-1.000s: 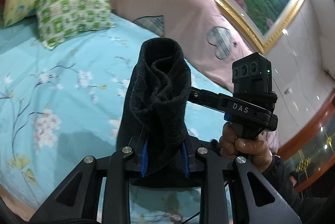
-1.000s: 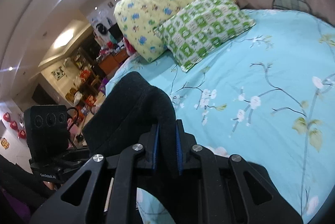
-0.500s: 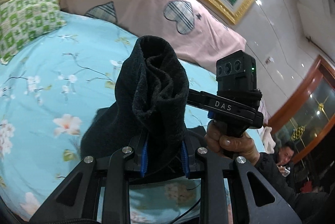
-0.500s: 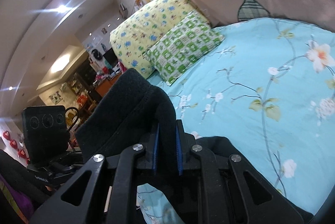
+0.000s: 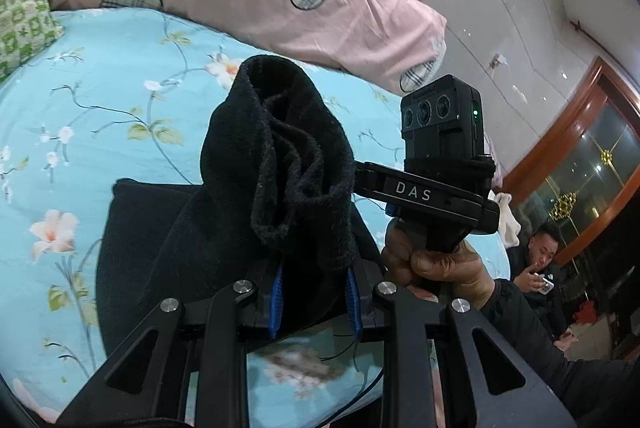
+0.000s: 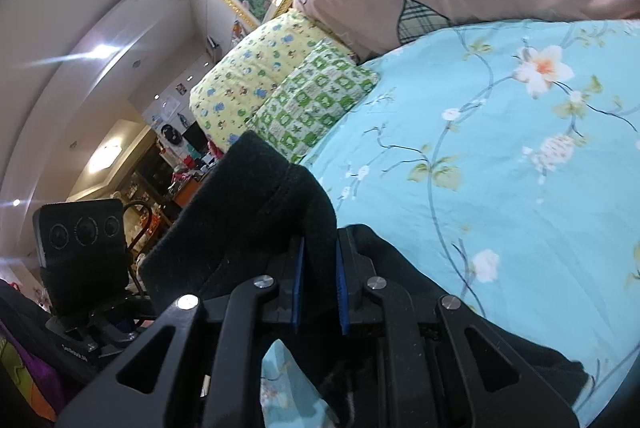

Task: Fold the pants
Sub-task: 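Lift the folded end with both grippers and fold it over the pants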

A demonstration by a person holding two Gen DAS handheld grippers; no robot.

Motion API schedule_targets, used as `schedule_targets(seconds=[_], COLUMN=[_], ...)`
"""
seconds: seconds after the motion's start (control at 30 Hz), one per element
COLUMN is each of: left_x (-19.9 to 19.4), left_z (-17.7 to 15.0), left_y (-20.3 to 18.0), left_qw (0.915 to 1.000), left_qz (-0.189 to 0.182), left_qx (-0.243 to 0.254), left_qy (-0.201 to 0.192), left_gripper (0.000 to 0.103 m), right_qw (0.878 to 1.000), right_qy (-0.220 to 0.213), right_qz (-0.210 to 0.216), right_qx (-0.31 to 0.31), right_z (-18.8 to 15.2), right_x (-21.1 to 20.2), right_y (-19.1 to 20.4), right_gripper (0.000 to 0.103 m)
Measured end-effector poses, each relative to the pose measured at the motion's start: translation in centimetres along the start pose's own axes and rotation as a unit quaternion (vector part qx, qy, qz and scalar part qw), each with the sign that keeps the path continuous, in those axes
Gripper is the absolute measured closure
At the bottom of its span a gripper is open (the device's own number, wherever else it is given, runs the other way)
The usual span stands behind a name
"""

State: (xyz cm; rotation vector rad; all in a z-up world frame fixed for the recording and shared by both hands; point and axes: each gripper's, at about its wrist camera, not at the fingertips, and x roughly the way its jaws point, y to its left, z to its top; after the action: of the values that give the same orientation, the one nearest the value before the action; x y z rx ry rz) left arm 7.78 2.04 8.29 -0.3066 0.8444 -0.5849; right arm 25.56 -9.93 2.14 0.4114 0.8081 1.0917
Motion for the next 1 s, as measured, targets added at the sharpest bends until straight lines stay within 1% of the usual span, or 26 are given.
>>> schedule_targets(seconds=[0.23,0.47,0.8,0.87,0.9,1.0], left_x=[2.8,5.3,8.4,8.9,9.0,9.6], left_z=[-0.1,-0.1,-0.7,-0.7,-0.7,-0.6], left_y=[-1.4,-2.2,-2.6,-2.5,-2.4,-2.3], left_qw=[0.9996,0.9986,0.996,0.9956,0.9956,0.9952], left_qz=[-0.011,-0.012,-0.015,-0.016,-0.017,-0.018], left_qx=[0.013,0.029,0.047,0.047,0.046,0.047], left_qy=[0.025,0.044,0.074,0.079,0.08,0.084], left_gripper=[0.078,0.078,0.078,0.077,0.077,0.076], right_qw=[1.0,0.999,0.998,0.998,0.998,0.995], right_qy=[-0.013,-0.02,-0.012,-0.009,-0.007,-0.006], right_qz=[-0.01,-0.021,-0.046,-0.046,-0.05,-0.091], right_qx=[0.012,0.029,0.033,0.042,0.046,0.041], right_z=[-1.1,-2.1,-3.3,-3.5,-3.6,-3.9], right_x=[-2.3,-3.7,-4.5,-4.6,-4.7,-5.3], right_y=[-1.5,-3.1,-4.3,-4.6,-4.8,-4.9], right_gripper=[0.088,0.088,0.088,0.086,0.083,0.083])
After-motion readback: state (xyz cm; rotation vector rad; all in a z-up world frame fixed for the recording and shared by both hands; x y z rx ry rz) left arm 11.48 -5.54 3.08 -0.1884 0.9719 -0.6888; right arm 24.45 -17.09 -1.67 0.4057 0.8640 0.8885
